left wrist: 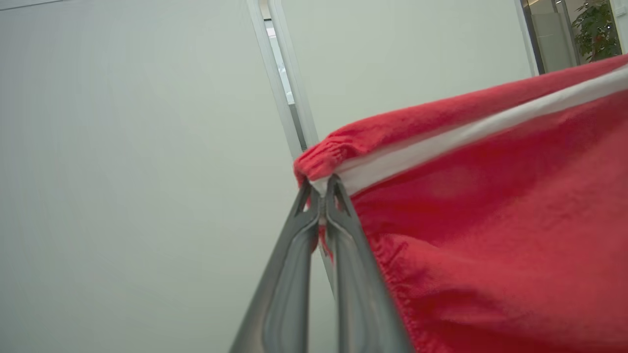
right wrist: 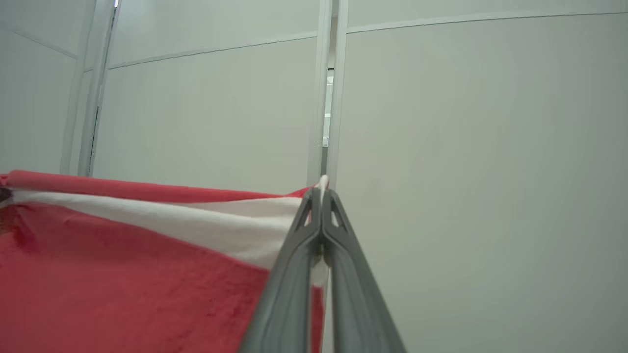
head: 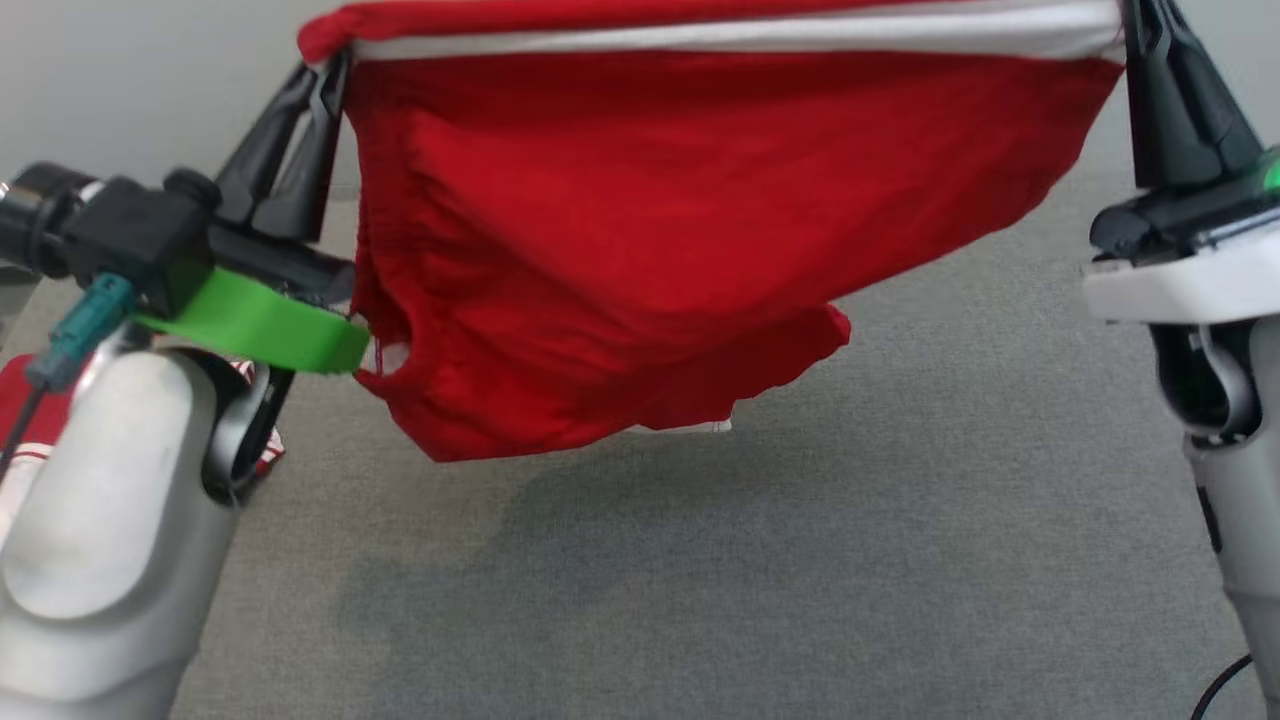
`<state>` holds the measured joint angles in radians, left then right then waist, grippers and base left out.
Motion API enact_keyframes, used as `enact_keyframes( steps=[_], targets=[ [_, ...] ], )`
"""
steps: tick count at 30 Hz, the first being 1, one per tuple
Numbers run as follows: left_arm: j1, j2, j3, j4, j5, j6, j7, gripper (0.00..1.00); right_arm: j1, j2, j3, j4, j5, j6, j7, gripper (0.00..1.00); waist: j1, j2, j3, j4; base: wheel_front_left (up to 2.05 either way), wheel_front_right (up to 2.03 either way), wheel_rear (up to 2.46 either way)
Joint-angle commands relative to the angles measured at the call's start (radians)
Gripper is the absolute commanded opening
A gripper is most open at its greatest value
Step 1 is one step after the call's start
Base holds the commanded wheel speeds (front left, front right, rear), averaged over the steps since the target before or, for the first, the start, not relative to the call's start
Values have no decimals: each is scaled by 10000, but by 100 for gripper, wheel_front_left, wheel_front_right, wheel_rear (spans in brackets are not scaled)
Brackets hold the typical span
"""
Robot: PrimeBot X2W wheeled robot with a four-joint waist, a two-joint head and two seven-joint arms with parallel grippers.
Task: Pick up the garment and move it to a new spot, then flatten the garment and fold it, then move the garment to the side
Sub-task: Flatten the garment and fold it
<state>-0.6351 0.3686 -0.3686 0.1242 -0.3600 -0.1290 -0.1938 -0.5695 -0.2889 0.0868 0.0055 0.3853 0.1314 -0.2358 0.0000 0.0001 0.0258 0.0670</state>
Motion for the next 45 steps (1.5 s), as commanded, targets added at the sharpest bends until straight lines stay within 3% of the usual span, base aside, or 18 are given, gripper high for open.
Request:
enact_keyframes(
  steps=[1,6,15,20,24,30,33,36,45],
  targets=[
    [-435,132,-19,125,-132,-18,163,0,-503,-168,155,93,51,-14,159,0,0,-1,405,-108,0,0,0],
    [-1677,201,-199,852,-506,-18,480,0,-2176,-400,750,894,-1,-12,472,0,0,-1,1268,-289,0,0,0],
    [-4529,-609,-105,3358,-801,-18,-246,0,-5646,26,1200,3544,-871,-14,-159,0,0,-1,2998,-541,0,0,0],
    [-5060,-1094,-35,4482,-1030,-19,-647,0,-6238,443,932,4193,-1217,-12,-292,0,0,-1,3192,-612,0,0,0],
    [-3923,-1374,-528,5490,-1623,-19,-681,0,-4801,542,901,4116,-1108,-14,-299,0,0,-1,2911,-689,0,0,0],
    [-1120,-1854,-1672,6663,-3069,-19,-710,0,-1354,498,850,4319,-780,-14,-304,0,0,-1,2315,-790,0,0,0],
    [3,-1896,-2204,7122,-3085,-6,-720,0,133,562,604,4340,-661,-14,-305,0,0,-1,2040,-787,0,0,0],
    [1148,-2308,-2103,7389,-3284,1,-718,0,1513,680,201,4238,-528,-16,-305,0,0,-1,1681,-740,0,0,0],
    [3532,-2615,-1727,7361,-2855,6,-669,0,4096,1172,-787,3696,-415,-20,-306,0,0,-1,642,-581,0,0,0]
  ],
)
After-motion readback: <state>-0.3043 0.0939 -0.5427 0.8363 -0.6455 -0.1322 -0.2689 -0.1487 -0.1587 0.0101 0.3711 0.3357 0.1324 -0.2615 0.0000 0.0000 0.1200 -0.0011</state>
